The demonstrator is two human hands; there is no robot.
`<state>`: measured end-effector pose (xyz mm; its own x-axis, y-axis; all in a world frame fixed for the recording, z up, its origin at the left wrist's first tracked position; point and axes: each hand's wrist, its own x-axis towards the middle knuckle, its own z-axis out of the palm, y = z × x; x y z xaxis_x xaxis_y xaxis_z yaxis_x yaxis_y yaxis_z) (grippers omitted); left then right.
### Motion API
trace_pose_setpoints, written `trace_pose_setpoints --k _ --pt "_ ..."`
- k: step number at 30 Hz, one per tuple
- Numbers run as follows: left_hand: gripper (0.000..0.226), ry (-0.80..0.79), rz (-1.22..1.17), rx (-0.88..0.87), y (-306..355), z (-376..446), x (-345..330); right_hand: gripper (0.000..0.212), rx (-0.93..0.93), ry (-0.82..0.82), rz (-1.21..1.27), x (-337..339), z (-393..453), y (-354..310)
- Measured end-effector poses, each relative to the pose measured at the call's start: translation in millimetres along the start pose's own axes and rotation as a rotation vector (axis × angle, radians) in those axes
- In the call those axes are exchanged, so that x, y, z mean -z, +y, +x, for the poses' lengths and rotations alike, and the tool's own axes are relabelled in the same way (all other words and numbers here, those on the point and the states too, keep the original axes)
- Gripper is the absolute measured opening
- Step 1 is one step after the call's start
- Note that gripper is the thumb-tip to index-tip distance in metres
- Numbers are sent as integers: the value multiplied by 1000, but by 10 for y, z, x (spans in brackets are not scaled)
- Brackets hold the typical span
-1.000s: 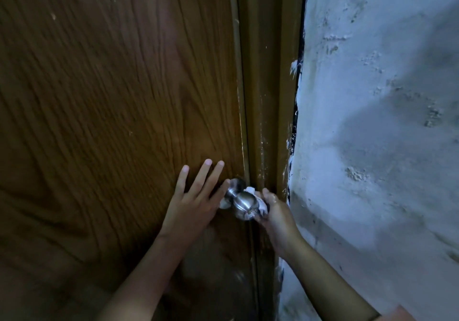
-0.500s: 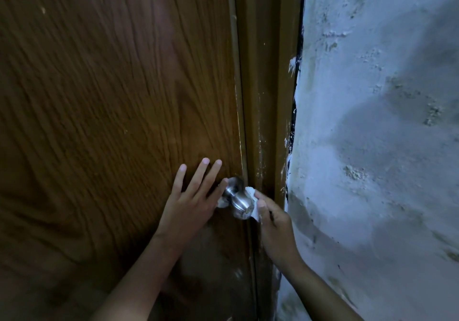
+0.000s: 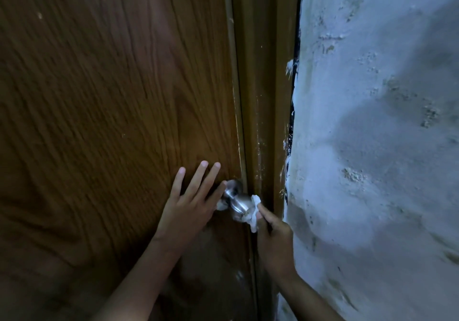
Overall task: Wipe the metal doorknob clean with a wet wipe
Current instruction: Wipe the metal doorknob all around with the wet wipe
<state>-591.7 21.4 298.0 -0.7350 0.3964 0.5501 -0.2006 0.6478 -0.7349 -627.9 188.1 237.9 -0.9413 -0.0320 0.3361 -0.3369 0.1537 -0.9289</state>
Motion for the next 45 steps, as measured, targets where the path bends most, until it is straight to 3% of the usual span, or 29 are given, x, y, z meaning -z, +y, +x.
trace_pose_setpoints --k 6,13,20,24,36,41,43,45 --pt "72 6 5 -12 -2 -11 -38 27 -163 -87 180 61 117 -101" --pt "75 -2 -4 -3 7 -23 -58 32 -654 -248 625 -1 44 -142" --pt "72 18 6 -5 13 -26 -81 23 -843 -162 1022 -38 157 -268" --pt "77 5 26 -17 2 -24 -64 34 -936 -252 1063 -39 117 -252" --pt "78 5 49 -16 -3 -26 -40 38 -1124 -210 1376 -98 114 -248" --pt "75 -37 30 -6 -1 -24 -18 25 -1031 -172 1135 -3 93 -245" --pt "73 -47 26 -7 0 -19 -14 21 -890 -129 939 -10 102 -241" --pt "72 -53 28 -6 -1 -17 -13 25 -623 -110 631 -6 109 -228"
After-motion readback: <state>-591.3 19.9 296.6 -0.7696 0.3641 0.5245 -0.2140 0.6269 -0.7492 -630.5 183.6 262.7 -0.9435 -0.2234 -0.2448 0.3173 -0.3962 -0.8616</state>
